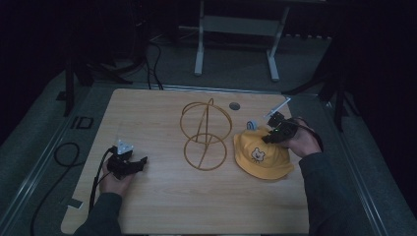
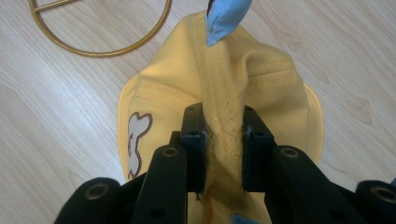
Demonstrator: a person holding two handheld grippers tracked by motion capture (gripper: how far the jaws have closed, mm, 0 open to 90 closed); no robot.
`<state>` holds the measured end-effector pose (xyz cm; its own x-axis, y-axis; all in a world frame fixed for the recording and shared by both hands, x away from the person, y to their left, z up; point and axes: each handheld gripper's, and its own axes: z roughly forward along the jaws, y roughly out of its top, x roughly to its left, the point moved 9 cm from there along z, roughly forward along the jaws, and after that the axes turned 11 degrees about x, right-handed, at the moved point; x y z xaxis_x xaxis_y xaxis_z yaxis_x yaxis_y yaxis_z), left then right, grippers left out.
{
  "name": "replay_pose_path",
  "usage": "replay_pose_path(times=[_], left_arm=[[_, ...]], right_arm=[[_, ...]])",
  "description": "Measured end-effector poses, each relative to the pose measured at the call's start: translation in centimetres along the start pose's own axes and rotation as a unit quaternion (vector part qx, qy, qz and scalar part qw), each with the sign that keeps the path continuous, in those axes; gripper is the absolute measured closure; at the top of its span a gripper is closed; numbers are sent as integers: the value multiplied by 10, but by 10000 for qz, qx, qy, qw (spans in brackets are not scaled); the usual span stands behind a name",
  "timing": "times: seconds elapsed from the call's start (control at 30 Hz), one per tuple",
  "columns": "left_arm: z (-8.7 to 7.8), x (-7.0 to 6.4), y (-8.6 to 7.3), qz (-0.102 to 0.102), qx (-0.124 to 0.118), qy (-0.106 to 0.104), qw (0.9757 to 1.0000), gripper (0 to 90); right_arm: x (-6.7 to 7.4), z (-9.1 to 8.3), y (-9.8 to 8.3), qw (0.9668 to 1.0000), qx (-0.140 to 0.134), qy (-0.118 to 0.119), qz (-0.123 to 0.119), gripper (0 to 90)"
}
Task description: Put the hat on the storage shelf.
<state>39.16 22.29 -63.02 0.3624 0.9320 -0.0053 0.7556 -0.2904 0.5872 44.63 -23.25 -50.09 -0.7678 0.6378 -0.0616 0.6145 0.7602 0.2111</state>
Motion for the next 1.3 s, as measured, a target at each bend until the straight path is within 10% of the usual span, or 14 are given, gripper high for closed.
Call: replay_pose_path(times=[1.3], left_arm=[[0, 0, 0, 6, -1, 3, 10000, 319]], right_arm=[[4, -37, 4, 9985, 141, -44, -535, 754]])
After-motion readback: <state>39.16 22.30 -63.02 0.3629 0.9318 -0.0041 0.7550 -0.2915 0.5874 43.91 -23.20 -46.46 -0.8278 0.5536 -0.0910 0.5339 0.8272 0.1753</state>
